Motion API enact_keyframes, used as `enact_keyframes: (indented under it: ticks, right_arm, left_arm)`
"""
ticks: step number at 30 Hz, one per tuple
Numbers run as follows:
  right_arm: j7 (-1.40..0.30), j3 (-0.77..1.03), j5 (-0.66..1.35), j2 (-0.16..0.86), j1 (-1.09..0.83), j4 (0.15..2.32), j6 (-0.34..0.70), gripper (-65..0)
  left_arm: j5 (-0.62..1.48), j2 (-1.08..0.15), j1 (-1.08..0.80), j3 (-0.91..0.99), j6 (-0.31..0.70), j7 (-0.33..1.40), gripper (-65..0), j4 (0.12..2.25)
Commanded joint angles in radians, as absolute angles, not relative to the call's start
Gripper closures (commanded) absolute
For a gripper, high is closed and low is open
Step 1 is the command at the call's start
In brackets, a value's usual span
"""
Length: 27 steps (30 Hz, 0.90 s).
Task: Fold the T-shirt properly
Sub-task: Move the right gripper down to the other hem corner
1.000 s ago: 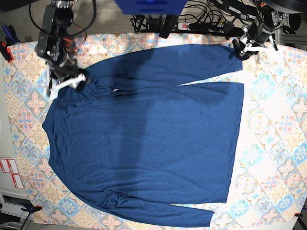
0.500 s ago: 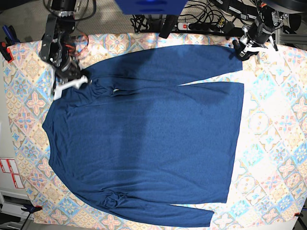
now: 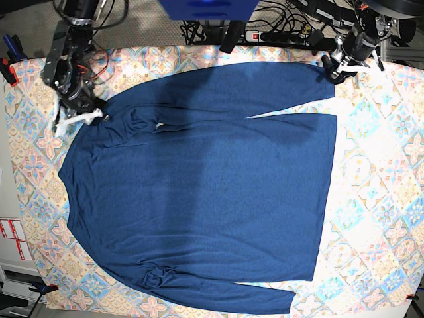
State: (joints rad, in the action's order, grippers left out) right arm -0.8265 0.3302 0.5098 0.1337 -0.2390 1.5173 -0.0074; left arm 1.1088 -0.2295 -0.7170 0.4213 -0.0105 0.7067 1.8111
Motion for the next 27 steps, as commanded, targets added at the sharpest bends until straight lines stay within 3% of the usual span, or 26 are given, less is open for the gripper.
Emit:
enact_keyframes:
  ticks: [1,27]
  right_arm:
    - [-0.814,0.334,0.519,0.142,-0.234,1.527,-0.002,-26.8]
    - [-0.816,0.331,0.519,0.142,-0.173,1.395,-0.002,-26.0]
  left_arm:
    - [1.121,-0.236,-0.727,0.427,-0.001,0.697,0.0,1.824]
    - [1.121,-0.234,-0.727,0.427,-0.001,0.697,0.0,1.824]
